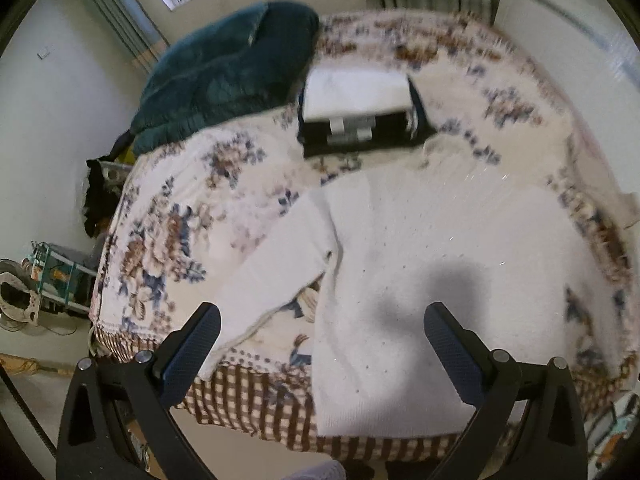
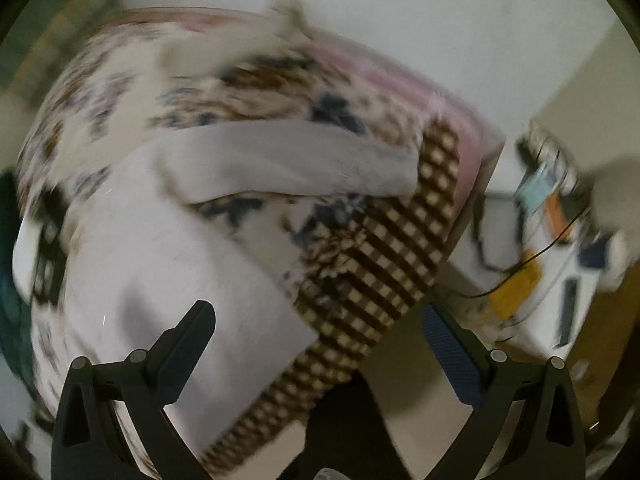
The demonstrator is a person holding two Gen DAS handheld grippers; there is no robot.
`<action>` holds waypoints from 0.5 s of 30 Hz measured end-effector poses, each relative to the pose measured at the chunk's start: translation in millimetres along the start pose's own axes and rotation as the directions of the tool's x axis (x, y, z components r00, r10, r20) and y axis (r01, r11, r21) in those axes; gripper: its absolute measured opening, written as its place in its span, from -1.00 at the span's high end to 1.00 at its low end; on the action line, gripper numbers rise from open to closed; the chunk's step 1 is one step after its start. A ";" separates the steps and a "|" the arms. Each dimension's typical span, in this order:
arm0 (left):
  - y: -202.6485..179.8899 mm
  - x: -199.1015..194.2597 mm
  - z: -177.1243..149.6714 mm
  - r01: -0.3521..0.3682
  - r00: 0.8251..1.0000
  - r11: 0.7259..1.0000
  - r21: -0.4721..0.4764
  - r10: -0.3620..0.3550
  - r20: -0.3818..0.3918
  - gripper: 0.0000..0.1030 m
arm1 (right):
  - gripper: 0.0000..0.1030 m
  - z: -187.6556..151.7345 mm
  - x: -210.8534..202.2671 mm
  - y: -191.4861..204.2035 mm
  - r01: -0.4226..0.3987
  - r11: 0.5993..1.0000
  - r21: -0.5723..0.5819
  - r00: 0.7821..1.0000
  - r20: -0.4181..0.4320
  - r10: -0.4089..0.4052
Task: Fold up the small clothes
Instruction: 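Grasp a sweater sleeve cuff with the right gripper and lift it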
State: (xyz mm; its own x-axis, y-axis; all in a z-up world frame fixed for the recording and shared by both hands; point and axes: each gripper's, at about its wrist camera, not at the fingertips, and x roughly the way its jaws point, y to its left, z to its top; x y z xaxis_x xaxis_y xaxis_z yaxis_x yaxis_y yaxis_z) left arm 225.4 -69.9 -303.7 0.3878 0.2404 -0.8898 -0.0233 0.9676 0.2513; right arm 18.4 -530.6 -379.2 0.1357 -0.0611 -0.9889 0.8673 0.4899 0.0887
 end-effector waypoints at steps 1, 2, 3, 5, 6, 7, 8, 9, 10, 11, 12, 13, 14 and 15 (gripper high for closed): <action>-10.0 24.0 0.8 -0.010 1.000 1.000 -0.003 0.010 -0.029 -1.00 | -1.00 9.3 20.6 -10.3 0.000 0.999 0.045 1.000 -0.013 0.000; -15.5 38.5 1.1 -0.018 0.999 1.000 -0.002 0.018 -0.049 -1.00 | -1.00 20.1 46.0 -23.9 0.004 0.994 0.108 1.000 -0.030 -0.001; -22.3 55.4 0.4 -0.026 0.997 1.000 0.000 0.026 -0.075 -1.00 | -1.00 30.0 67.7 -37.1 0.005 0.986 0.169 0.999 -0.044 0.002; -37.1 94.6 -2.0 -0.043 0.991 0.999 0.002 0.043 -0.126 -1.00 | -1.00 43.8 105.1 -61.5 0.002 0.957 0.291 0.998 -0.066 0.018; -41.6 105.8 -2.8 -0.051 0.989 0.999 0.002 0.051 -0.139 -1.00 | -0.98 50.4 123.3 -73.0 -0.009 0.938 0.348 0.997 -0.071 0.036; -47.2 122.0 -4.1 -0.059 0.985 0.998 0.001 0.058 -0.160 -1.00 | -0.93 52.9 133.1 -81.6 -0.011 0.921 0.389 0.996 -0.073 0.043; -53.3 138.8 -5.3 -0.065 0.981 0.998 -0.003 0.063 -0.186 -1.00 | -0.93 59.0 151.3 -91.9 -0.013 0.895 0.446 0.996 -0.070 0.049; -58.4 152.8 -6.7 -0.064 0.976 0.998 -0.010 0.060 -0.208 -1.00 | -0.92 63.5 165.8 -100.2 -0.020 0.870 0.492 0.996 -0.062 0.058; -63.3 167.7 -8.0 -0.060 0.972 0.998 -0.019 0.054 -0.230 -1.00 | -0.83 66.6 177.6 -106.3 -0.030 0.848 0.529 0.996 -0.053 0.068; -69.6 181.4 -9.7 -0.063 0.966 0.998 -0.020 0.056 -0.251 -1.00 | -0.70 69.4 192.5 -114.3 -0.041 0.814 0.579 0.996 -0.043 0.081; -76.2 193.7 -9.8 -0.060 0.962 0.998 -0.024 0.052 -0.267 -1.00 | -0.61 71.3 202.9 -119.7 -0.060 0.784 0.618 0.995 -0.024 0.094; -80.2 204.0 -10.7 -0.056 0.959 0.998 -0.025 0.046 -0.280 -1.00 | -0.43 72.8 208.8 -122.8 -0.082 0.761 0.644 0.995 0.004 0.103; -84.9 212.9 -11.3 -0.056 0.956 0.998 -0.020 0.048 -0.288 -1.00 | -0.24 74.9 211.8 -123.3 -0.091 0.746 0.659 0.995 0.037 0.089; -89.7 219.5 -10.4 -0.054 0.955 0.998 -0.013 0.047 -0.291 -1.00 | -0.11 77.2 211.2 -120.7 -0.086 0.747 0.660 0.996 0.066 0.056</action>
State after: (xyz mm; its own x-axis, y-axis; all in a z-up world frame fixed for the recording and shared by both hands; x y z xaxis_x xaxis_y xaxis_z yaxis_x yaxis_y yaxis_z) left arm 303.1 -103.2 -525.5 0.1008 0.2980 -0.9492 -0.0561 0.9543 0.2936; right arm -20.7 -669.7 -589.6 0.2156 -0.0905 -0.9723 0.9519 -0.2025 0.2299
